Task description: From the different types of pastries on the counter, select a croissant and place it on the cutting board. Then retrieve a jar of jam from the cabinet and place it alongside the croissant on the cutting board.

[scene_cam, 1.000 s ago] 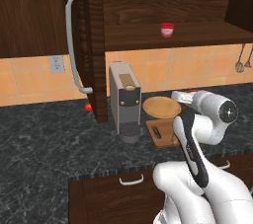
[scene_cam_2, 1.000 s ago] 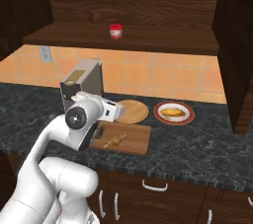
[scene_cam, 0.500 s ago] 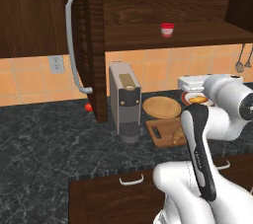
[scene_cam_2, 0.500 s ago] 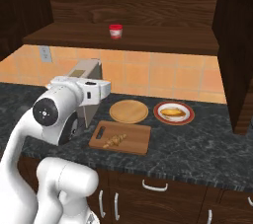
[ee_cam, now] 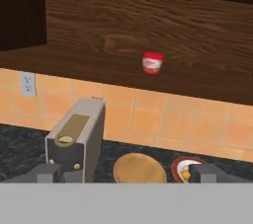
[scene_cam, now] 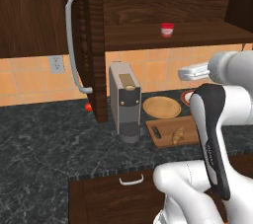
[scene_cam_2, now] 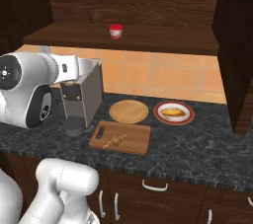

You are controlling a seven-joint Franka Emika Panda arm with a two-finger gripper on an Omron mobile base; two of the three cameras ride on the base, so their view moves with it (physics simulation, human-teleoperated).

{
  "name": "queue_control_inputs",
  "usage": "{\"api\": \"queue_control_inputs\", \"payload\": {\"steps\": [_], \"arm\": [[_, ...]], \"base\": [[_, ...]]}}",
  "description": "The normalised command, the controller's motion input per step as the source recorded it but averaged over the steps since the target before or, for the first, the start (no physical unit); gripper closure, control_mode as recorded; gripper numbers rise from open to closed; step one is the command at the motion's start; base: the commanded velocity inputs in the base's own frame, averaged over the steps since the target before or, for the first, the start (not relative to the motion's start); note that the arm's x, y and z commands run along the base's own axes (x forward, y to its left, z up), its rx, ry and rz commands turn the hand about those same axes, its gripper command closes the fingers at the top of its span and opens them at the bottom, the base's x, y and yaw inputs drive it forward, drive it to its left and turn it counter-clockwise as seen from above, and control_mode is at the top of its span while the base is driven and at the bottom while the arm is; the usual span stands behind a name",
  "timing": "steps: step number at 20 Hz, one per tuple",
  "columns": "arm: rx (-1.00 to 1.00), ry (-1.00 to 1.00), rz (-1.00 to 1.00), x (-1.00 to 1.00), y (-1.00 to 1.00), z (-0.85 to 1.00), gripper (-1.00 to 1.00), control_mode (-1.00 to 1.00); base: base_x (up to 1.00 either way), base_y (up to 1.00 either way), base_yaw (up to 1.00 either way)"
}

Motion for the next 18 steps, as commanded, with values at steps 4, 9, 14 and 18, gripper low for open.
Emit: {"api": "queue_control_inputs", "payload": {"steps": [4, 9, 14, 18], "arm": [[0.0, 0.1, -0.01, 0.01, 0.02, 0.19, -1.0, -1.0], [0.03, -0.14, -0.08, 0.2, -0.02, 0.46, -1.0, -1.0], [0.01, -0.25, -0.22, 0.65, 0.0, 0.42, -1.0, -1.0], [0.13, -0.06, -0.11, 0.91, -0.04, 0.0, -1.0, -1.0]], "base": [[0.0, 0.0, 0.0], [0.0, 0.0, 0.0], [0.0, 0.0, 0.0], [0.0, 0.0, 0.0]]}}
